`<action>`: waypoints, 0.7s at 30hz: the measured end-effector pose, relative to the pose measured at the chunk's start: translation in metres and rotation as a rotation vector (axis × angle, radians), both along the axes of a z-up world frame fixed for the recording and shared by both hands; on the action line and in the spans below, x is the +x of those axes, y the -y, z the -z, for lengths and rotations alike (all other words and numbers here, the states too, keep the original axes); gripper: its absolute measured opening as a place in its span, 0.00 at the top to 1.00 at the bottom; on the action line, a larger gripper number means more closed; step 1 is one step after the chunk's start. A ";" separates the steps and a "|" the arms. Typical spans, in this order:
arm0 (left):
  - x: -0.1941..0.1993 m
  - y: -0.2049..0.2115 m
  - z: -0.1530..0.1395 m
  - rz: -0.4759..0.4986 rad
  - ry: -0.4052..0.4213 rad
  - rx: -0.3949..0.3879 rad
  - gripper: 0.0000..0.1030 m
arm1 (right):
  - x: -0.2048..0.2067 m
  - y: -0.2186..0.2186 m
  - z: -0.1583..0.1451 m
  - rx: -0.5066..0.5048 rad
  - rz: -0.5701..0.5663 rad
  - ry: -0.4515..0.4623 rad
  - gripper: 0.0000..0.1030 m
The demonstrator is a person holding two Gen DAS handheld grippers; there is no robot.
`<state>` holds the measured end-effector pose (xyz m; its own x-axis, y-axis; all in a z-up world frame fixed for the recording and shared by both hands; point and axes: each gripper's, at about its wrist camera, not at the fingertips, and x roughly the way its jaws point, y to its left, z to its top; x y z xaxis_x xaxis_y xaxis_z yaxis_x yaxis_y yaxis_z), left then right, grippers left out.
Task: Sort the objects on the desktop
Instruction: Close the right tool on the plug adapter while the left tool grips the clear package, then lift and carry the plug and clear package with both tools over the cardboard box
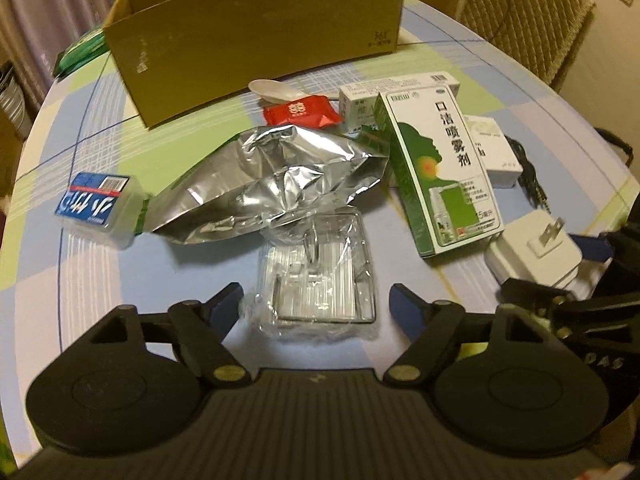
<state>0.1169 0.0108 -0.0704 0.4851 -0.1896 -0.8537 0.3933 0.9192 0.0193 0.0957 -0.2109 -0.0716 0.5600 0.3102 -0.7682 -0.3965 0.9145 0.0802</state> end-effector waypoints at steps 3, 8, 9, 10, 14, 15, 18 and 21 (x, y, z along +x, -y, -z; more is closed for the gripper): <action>-0.001 0.005 0.004 0.034 0.030 0.037 0.36 | 0.002 0.002 0.000 0.009 0.005 -0.005 0.38; -0.002 0.008 0.010 0.057 0.045 0.063 0.44 | 0.003 0.003 0.002 0.016 0.012 -0.010 0.38; -0.003 0.008 0.011 0.056 0.047 0.056 0.46 | 0.004 0.003 0.002 0.017 0.012 -0.010 0.38; -0.003 0.008 0.011 0.051 0.048 0.049 0.48 | 0.004 0.003 0.002 0.016 0.013 -0.010 0.38; -0.006 0.010 0.009 0.039 0.047 0.053 0.51 | 0.004 0.004 0.002 0.015 0.016 -0.010 0.38; -0.007 0.011 0.008 0.035 0.043 0.045 0.51 | 0.003 0.004 0.001 0.016 0.016 -0.008 0.38; -0.012 0.010 0.004 0.028 0.029 0.013 0.51 | 0.002 0.005 -0.002 0.022 0.013 -0.001 0.38; -0.017 0.010 -0.002 0.013 0.030 -0.006 0.52 | 0.000 0.007 -0.008 0.029 0.017 0.021 0.38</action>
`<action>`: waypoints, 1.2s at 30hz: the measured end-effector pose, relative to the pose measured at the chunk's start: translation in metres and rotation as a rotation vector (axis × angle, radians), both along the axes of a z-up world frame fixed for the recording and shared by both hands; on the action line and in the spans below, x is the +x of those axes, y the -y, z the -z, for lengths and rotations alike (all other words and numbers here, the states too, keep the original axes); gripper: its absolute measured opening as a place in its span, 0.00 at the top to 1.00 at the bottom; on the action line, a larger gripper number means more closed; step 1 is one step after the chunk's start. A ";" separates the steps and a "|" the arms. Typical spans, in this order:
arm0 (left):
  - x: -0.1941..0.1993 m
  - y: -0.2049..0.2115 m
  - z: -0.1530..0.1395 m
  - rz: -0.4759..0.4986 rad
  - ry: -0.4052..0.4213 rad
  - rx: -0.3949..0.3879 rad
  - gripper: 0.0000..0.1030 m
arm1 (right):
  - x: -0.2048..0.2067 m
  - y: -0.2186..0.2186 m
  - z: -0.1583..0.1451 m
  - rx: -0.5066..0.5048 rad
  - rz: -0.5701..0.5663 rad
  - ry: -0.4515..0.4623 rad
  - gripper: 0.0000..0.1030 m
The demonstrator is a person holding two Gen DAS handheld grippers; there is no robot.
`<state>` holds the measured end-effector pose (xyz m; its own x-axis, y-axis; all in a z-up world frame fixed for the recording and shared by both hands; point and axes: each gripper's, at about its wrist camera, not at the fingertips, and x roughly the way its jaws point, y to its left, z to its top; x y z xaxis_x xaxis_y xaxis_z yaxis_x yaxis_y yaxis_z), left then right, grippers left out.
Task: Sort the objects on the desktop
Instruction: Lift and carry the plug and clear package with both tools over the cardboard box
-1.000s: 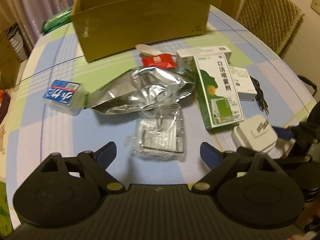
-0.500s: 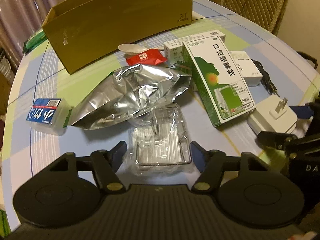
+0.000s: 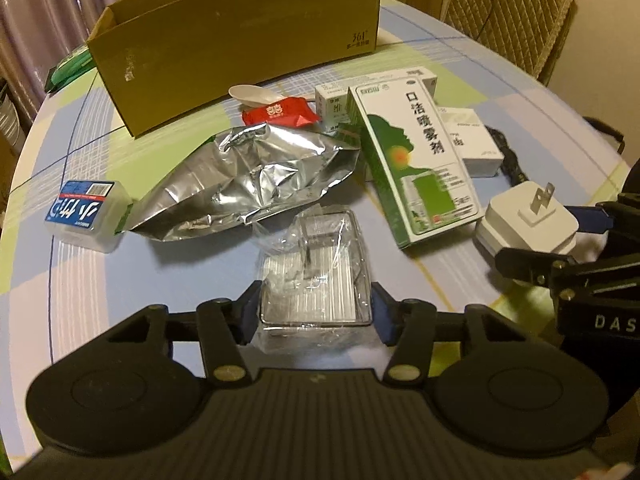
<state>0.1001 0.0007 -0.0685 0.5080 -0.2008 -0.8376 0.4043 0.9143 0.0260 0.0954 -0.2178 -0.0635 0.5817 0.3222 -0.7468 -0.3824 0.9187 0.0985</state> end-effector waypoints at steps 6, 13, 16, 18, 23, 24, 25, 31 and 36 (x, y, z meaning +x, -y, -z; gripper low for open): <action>-0.008 -0.002 -0.018 -0.041 0.026 -0.028 0.52 | -0.002 0.005 -0.020 0.019 0.012 0.042 0.38; -0.002 -0.004 -0.045 -0.085 0.078 -0.063 0.52 | 0.003 0.008 -0.044 0.042 0.014 0.091 0.38; 0.008 -0.004 -0.061 -0.102 0.112 -0.077 0.52 | 0.010 0.005 -0.057 0.054 0.001 0.121 0.38; 0.018 -0.004 -0.071 -0.112 0.134 -0.088 0.52 | 0.018 0.002 -0.067 0.065 -0.006 0.142 0.38; 0.051 -0.007 -0.099 -0.147 0.196 -0.107 0.52 | 0.049 -0.012 -0.093 0.089 -0.032 0.199 0.38; 0.059 -0.008 -0.105 -0.153 0.209 -0.107 0.52 | 0.057 -0.015 -0.098 0.094 -0.036 0.214 0.38; 0.067 -0.009 -0.109 -0.157 0.221 -0.108 0.52 | 0.067 -0.019 -0.104 0.099 -0.042 0.229 0.38; 0.128 -0.020 -0.132 -0.216 0.286 -0.138 0.52 | 0.130 -0.050 -0.126 0.120 -0.058 0.301 0.38; 0.179 -0.031 -0.137 -0.260 0.322 -0.189 0.52 | 0.182 -0.077 -0.126 0.143 -0.058 0.325 0.38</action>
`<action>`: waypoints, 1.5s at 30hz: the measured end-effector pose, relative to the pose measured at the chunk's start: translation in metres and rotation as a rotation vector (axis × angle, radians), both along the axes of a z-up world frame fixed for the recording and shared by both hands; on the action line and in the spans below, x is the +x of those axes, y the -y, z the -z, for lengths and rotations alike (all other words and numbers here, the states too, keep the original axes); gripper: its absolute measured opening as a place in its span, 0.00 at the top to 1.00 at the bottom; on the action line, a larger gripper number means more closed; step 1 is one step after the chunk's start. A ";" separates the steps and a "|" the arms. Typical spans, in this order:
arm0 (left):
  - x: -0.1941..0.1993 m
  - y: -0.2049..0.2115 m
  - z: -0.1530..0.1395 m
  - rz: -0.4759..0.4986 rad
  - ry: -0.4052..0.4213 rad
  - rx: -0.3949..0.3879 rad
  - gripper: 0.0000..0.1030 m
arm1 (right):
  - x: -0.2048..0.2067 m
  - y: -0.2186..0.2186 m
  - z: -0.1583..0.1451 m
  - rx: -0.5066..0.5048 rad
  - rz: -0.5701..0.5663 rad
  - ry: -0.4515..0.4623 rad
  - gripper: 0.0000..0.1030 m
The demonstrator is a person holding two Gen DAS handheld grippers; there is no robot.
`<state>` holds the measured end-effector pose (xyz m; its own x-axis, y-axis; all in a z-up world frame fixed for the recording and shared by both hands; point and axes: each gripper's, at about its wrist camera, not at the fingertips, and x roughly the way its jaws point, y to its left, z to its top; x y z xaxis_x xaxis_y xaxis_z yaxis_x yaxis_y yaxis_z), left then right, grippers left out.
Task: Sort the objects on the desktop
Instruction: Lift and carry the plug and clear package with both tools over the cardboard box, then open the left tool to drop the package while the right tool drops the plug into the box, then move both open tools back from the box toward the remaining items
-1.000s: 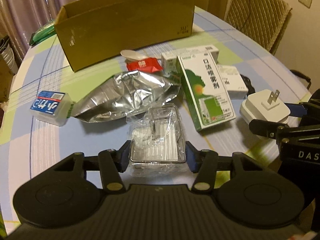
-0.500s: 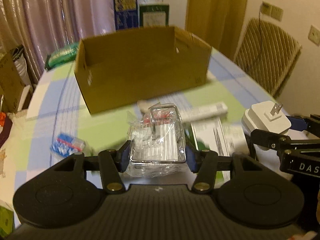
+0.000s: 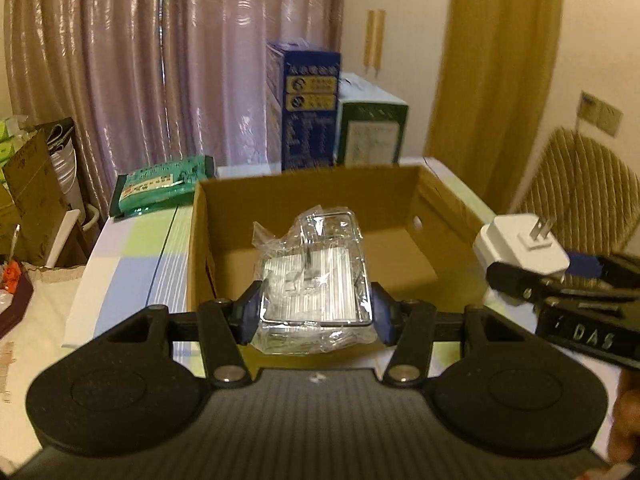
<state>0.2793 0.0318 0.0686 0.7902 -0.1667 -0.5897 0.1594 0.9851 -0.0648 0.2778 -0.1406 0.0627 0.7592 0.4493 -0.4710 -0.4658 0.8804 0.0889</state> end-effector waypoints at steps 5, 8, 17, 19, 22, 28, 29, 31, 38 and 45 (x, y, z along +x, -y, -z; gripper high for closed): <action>0.037 -0.011 0.007 -0.042 0.025 -0.043 0.52 | 0.038 -0.019 0.009 0.020 0.017 0.019 0.38; 0.047 -0.014 0.016 -0.057 0.037 -0.054 0.52 | 0.056 -0.027 0.016 0.020 0.033 0.027 0.38; 0.059 -0.020 0.040 -0.088 0.026 -0.070 0.52 | 0.086 -0.044 0.036 0.015 0.037 0.005 0.38; 0.061 -0.021 0.044 -0.101 0.026 -0.094 0.51 | 0.088 -0.047 0.040 0.010 0.031 -0.001 0.38; 0.063 -0.023 0.050 -0.119 0.017 -0.106 0.49 | 0.090 -0.048 0.046 0.006 0.029 -0.014 0.38; 0.057 -0.026 0.049 -0.131 0.043 -0.089 0.46 | 0.090 -0.049 0.050 0.012 0.029 -0.020 0.38; 0.055 -0.028 0.048 -0.138 0.047 -0.090 0.46 | 0.091 -0.049 0.051 0.015 0.028 -0.020 0.38; 0.053 -0.031 0.047 -0.146 0.053 -0.098 0.46 | 0.089 -0.049 0.052 0.022 0.026 -0.010 0.38; 0.049 -0.030 0.048 -0.135 0.050 -0.094 0.42 | 0.087 -0.046 0.053 0.056 0.034 0.017 0.05; 0.044 -0.024 0.048 -0.118 0.056 -0.046 0.35 | 0.086 -0.036 0.046 0.064 0.066 0.054 0.05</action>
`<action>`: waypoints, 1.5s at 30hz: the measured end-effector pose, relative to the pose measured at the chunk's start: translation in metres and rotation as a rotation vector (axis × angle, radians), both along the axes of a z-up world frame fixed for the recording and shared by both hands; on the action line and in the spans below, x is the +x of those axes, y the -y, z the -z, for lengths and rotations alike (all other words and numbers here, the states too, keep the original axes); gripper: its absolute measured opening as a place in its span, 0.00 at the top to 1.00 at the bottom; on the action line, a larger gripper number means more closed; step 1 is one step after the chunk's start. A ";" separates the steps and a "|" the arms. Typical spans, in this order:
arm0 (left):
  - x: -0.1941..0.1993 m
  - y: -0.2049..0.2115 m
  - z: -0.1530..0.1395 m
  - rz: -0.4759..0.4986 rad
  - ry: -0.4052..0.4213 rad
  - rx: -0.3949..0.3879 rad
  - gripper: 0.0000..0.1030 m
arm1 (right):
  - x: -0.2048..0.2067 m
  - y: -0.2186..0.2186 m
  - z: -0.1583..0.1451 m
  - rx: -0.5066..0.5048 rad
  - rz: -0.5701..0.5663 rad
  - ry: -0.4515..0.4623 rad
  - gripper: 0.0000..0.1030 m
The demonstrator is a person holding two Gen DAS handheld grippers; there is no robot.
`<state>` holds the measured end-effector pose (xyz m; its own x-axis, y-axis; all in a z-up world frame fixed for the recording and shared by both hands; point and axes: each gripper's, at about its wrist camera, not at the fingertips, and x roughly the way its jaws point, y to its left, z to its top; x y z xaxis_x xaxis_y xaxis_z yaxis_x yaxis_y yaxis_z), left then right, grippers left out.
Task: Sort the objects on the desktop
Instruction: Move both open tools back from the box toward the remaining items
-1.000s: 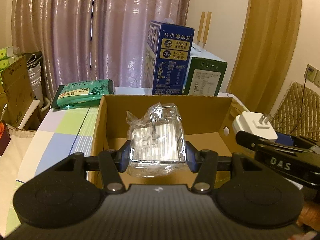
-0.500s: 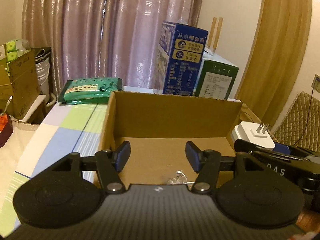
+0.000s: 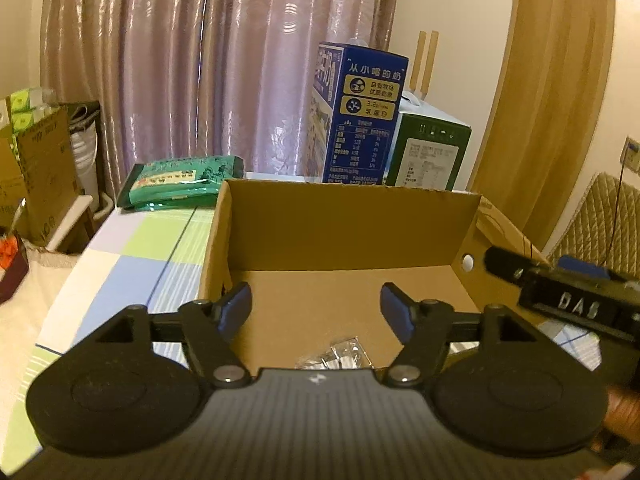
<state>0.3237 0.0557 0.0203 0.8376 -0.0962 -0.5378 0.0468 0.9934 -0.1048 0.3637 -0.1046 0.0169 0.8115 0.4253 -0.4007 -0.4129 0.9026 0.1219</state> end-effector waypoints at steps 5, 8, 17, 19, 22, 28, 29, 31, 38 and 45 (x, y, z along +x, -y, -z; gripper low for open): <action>-0.008 0.002 -0.004 0.005 0.011 0.039 0.29 | 0.003 0.014 -0.002 0.018 0.037 -0.002 0.05; -0.016 0.005 -0.006 0.013 0.016 0.052 0.23 | 0.000 0.019 -0.004 0.018 0.029 -0.006 0.05; -0.068 0.019 -0.005 0.064 0.009 0.065 0.11 | -0.043 0.046 -0.012 0.023 0.008 -0.033 0.02; -0.086 0.021 -0.003 0.070 -0.002 0.072 0.09 | -0.061 0.058 -0.010 0.030 0.013 -0.041 0.02; -0.114 0.023 0.002 0.077 -0.029 0.062 0.07 | -0.087 0.076 -0.006 0.028 0.025 -0.054 0.02; -0.170 0.026 0.011 0.057 -0.081 0.032 0.02 | -0.140 0.117 0.005 0.017 0.065 -0.103 0.02; -0.181 0.028 0.012 0.057 -0.087 0.033 0.01 | -0.149 0.123 0.006 0.018 0.071 -0.112 0.02; -0.198 0.030 0.014 0.056 -0.094 0.036 0.01 | -0.166 0.134 0.005 0.064 0.058 -0.116 0.02; -0.246 0.036 0.018 0.067 -0.128 0.017 0.01 | -0.210 0.151 0.013 -0.003 0.045 -0.152 0.02; -0.261 0.054 0.023 0.105 -0.154 0.016 0.01 | -0.227 0.170 0.021 -0.026 0.124 -0.231 0.02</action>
